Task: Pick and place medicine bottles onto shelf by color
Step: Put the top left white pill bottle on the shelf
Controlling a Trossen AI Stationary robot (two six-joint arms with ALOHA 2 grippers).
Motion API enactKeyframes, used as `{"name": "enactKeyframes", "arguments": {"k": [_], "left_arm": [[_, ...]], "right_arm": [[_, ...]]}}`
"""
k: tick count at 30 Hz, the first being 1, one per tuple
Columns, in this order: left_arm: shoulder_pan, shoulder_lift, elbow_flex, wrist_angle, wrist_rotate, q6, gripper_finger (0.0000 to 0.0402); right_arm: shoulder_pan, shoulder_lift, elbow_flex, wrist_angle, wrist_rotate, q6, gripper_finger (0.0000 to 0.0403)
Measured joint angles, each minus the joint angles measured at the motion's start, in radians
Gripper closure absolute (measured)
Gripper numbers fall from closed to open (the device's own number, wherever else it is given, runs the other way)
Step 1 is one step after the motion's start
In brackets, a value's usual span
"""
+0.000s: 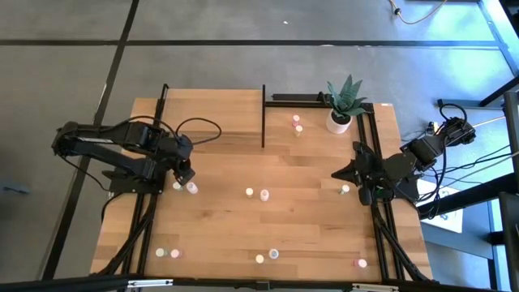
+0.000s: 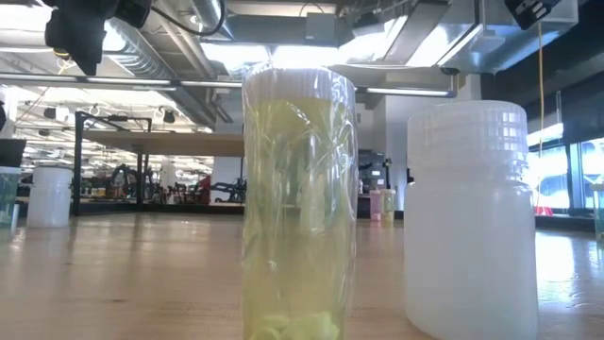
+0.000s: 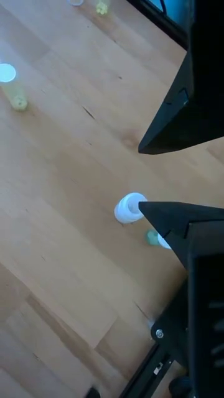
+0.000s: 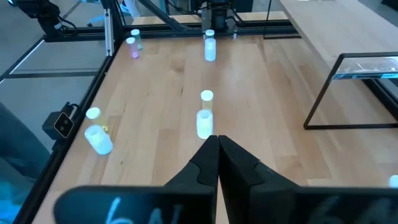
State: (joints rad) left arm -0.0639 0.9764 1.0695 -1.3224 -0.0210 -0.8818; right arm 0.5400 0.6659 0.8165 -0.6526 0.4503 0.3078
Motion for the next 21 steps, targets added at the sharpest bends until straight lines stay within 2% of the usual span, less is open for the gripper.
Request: {"name": "enactKeyframes", "arguments": {"k": [17, 21], "left_arm": [[0.0, 0.0, 0.0, -0.001, -0.003, -0.006, 0.0276], [0.0, 0.01, 0.0, -0.001, 0.031, -0.006, 0.0276]], "right_arm": [[0.0, 0.0, 0.0, 0.0, 0.0, 0.001, 0.0391], [0.0, 0.0, 0.0, 0.0, 0.0, 0.0, 0.0391]]}}
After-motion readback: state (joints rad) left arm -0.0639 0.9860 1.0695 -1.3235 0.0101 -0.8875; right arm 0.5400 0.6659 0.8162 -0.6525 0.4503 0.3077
